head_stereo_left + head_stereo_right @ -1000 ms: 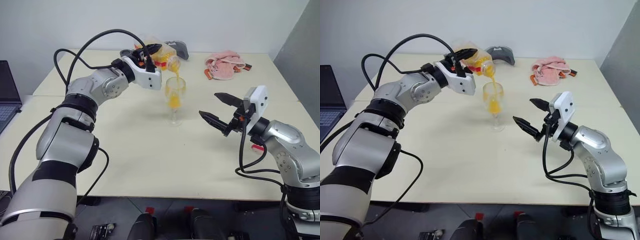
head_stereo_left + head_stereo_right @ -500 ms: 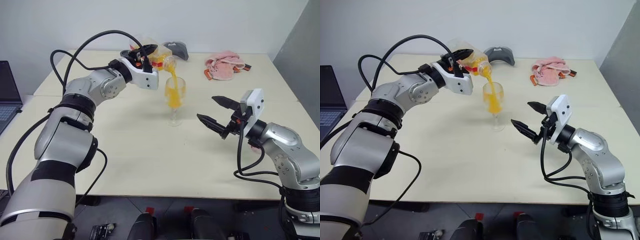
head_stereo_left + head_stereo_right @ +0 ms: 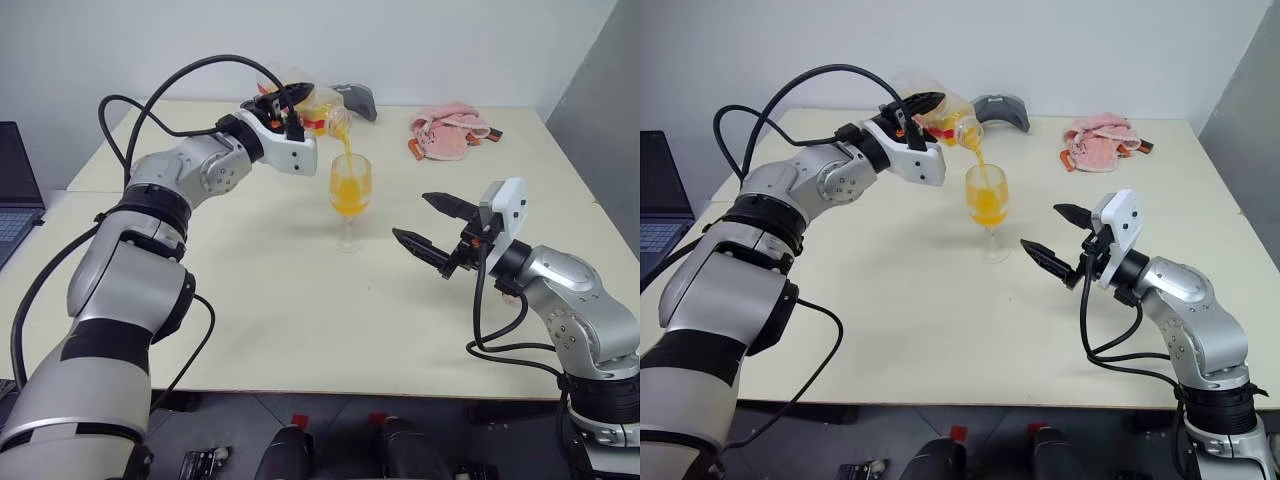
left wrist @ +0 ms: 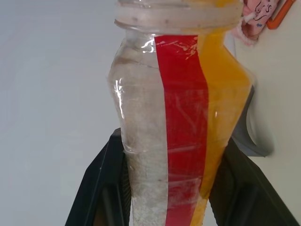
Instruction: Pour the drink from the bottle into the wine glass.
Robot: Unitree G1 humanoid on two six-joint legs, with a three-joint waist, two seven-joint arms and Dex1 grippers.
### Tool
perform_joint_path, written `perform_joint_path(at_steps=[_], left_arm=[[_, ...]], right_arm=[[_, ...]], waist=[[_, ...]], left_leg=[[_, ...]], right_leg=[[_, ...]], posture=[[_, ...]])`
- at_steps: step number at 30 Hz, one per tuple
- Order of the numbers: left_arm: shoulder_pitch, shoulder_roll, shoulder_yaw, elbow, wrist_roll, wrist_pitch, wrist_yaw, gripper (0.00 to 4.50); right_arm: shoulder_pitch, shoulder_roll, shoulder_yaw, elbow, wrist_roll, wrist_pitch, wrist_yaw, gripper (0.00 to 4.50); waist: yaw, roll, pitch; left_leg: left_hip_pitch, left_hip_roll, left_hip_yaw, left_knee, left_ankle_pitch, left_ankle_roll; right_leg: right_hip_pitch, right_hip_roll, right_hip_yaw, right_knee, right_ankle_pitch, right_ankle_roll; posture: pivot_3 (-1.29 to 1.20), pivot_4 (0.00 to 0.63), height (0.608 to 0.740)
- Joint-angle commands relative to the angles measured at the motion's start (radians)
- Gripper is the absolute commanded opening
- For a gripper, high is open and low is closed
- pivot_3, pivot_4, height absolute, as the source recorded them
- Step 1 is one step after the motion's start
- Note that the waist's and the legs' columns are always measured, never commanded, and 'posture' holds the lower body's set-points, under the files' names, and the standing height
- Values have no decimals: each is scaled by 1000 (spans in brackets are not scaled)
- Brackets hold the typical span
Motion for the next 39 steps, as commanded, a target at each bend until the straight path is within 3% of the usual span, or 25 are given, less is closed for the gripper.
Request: perform_joint_path(at_steps=[1,39], left_arm=[[-46,20,4,-5,1,3,29,1712],[-47,12,10,7,-4,4,24,1712]], right_arm=[[-10,3,-5,-42,13,-8,-5,4500],[10,6,11,-52,10,-10,-15,4500]], waist=[[0,0,0],[0,0,0]], left_leg=[[0,0,0,0,0,0],[0,0,0,0,0,0]], right_leg=[[0,0,0,0,0,0],[0,0,0,0,0,0]], posture=[[0,150,740],[0,150,740]])
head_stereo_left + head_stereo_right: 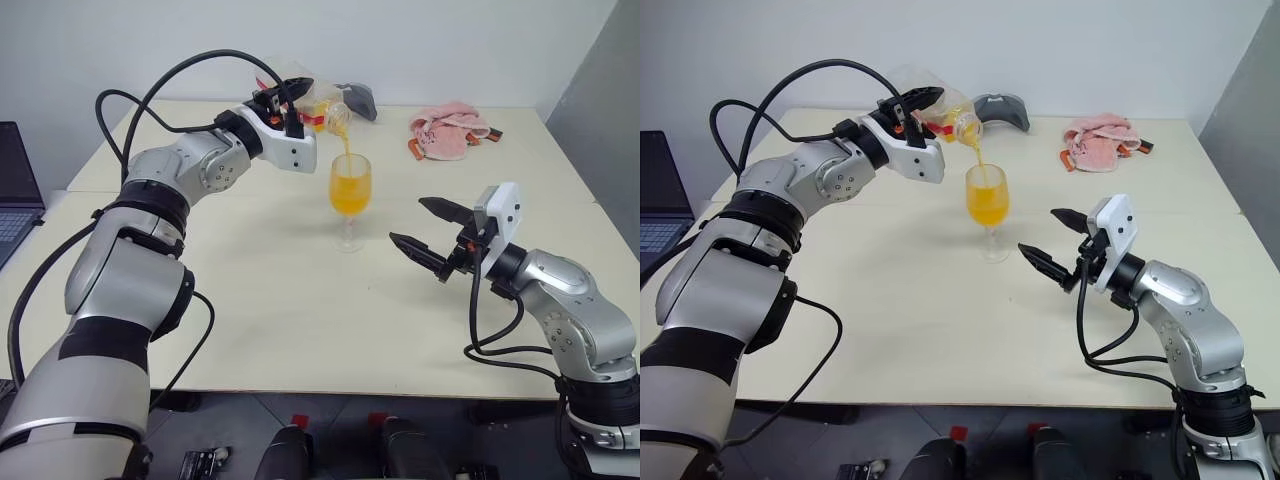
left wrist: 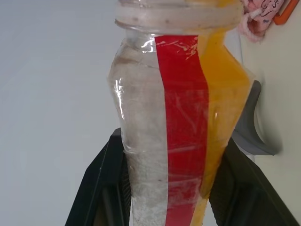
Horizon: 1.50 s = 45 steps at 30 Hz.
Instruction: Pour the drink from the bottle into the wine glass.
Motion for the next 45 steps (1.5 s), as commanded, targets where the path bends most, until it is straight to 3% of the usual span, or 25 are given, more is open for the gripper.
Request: perform_joint_path(at_steps=[1,11,18,24,31,39,45], left_arm=[[-26,5,20,-2,-30,1,-2,1712],[42,-26,118,-13,-194,-4,-153,1712],[123,-102,332,-39,-506,92,-457,1712],[195,-153,516,-129,-755,277,-647,1707],[353,-73,670,-264,-899,525,-658,1706],[596,-8,790,-497,-998,775,-609,1706],[706,12,838,-579,-1026,828,-604,1706]], right_arm=[[-3,2,-6,-50,9,-11,-3,4500],[-5,8,-3,-53,0,-19,-14,4500],[-21,19,7,-43,-34,-53,-19,4500],[-37,17,35,-56,-43,-66,-1,4500],[-97,35,182,-133,-50,0,25,4500],[-246,163,360,5,-176,28,-25,4500],[-312,244,407,104,-233,6,-24,4500]], waist=[[0,0,0],[-1,0,0],[-3,0,0],[-15,0,0],[-49,0,-1],[-49,-3,-2],[-41,-6,-4]], left_leg=[[0,0,0,0,0,0],[0,0,0,0,0,0],[0,3,0,1,0,-1],[0,4,0,1,1,-2],[1,5,-8,1,1,-2],[1,5,-15,2,2,-4],[1,5,-16,2,2,-4]], right_leg=[[0,0,0,0,0,0],[0,0,0,0,0,0],[0,0,0,1,0,0],[0,0,0,1,0,0],[0,1,-1,2,0,0],[0,1,-3,4,0,0],[1,0,-4,3,0,0]], posture=[[0,150,740],[0,150,740],[0,150,740],[0,150,740],[0,150,740],[0,150,740],[0,150,740]])
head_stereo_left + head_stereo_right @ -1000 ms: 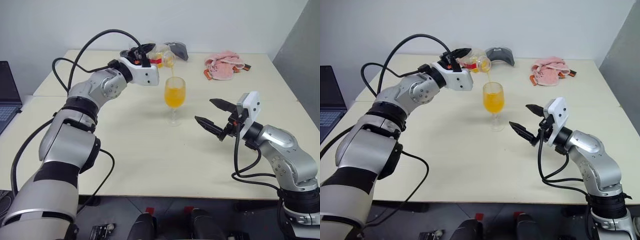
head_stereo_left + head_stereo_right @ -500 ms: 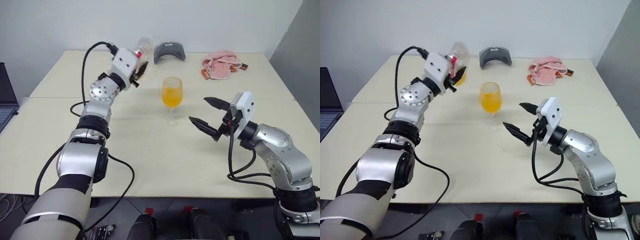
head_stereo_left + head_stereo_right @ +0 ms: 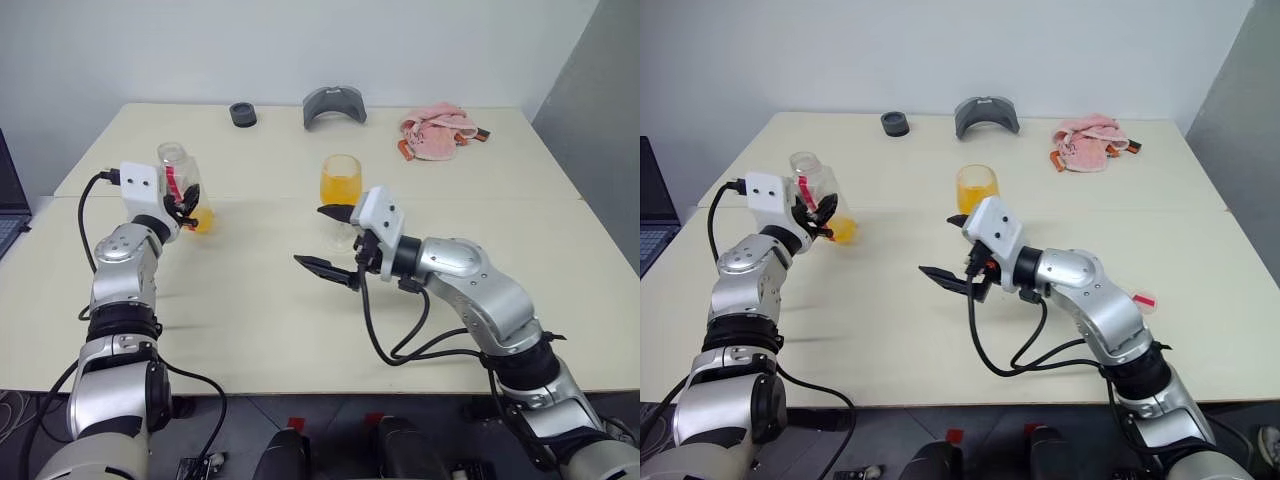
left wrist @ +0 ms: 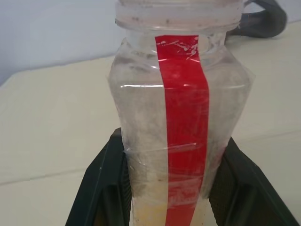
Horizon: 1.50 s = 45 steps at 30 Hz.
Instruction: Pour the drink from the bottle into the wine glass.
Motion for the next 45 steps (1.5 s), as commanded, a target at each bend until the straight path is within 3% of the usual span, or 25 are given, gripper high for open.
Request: perform_joint_path(at_steps=[1,16,17,24,36,45], left_arm=[[20,21,37,-58,-30,0,4,1706],[96,1,75,19,-89,-98,-22,1706],[100,-1,78,17,-95,-97,-23,2440],[117,-5,73,-8,-98,-106,-33,4483],[135,-13,63,-28,-81,-139,-19,4483],[232,-43,65,-154,-88,-132,0,4483]], right_arm=[[-35,28,9,23,-29,-28,2,4500],[-35,61,2,37,-56,-33,32,4500],[-34,61,1,35,-56,-32,32,4500],[-28,61,-4,27,-50,-26,31,4500],[-19,53,-10,27,-42,-26,40,4500],[39,16,-26,20,-42,-45,62,4500]], waist=[[1,-1,0],[-3,-1,-1],[-3,-1,-1],[-2,-1,-1],[-2,-1,-1],[-2,-1,-1]], left_leg=[[0,0,0,0,0,0],[1,0,0,-1,0,0],[1,0,0,-1,0,0],[0,0,0,-1,0,0],[1,1,0,-1,0,0],[1,1,0,-1,-2,4]], right_leg=[[0,0,0,0,0,0],[0,0,0,0,0,0],[0,0,0,0,0,0],[0,0,0,0,0,0],[0,0,0,0,0,0],[0,-1,0,-1,0,0]], posture=[[0,150,740],[0,150,740],[0,150,740],[0,150,740],[0,150,740],[0,150,740]])
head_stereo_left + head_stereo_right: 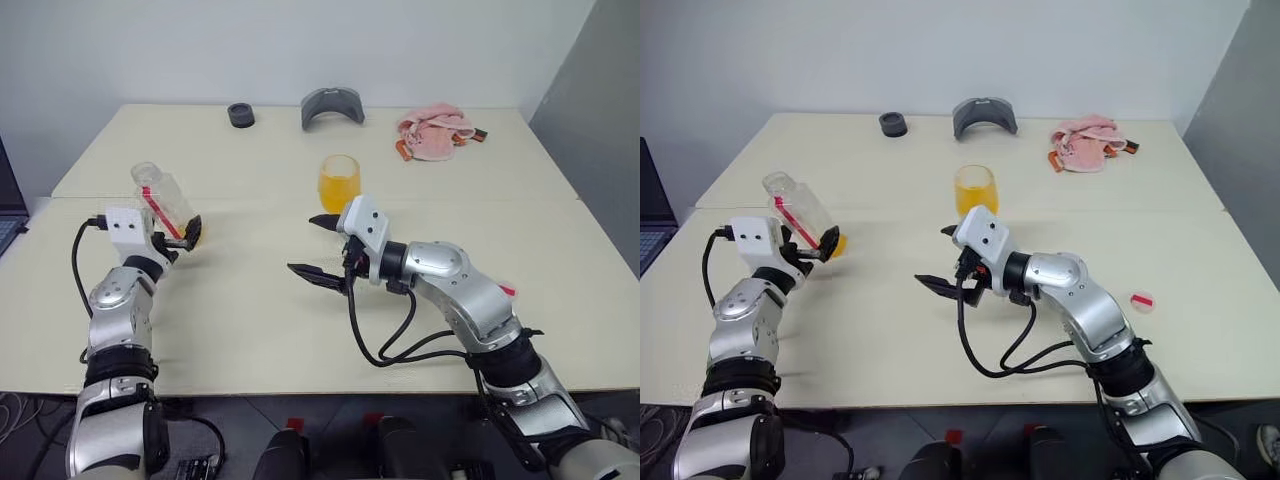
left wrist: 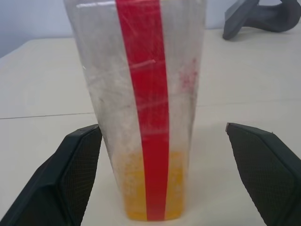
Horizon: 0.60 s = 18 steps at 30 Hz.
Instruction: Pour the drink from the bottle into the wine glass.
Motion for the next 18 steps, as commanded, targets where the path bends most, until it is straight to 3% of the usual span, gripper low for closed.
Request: perform_joint_path(at_steps=[1,18], left_arm=[[30,-3,4,-93,0,-11,13,4483],[279,-44,-5,-475,-48,191,25,4483]], right_arm=[[23,-16,-35,-50,7,-28,11,4500],[231,-103,-154,-95,32,-53,15,4500]], waist=[[1,0,0],[9,0,0]], left_leg=[[0,0,0,0,0,0],[0,0,0,-1,0,1]], right_leg=[[0,0,0,0,0,0],[1,-1,1,-1,0,0]], posture=[[0,150,740],[0,150,740]])
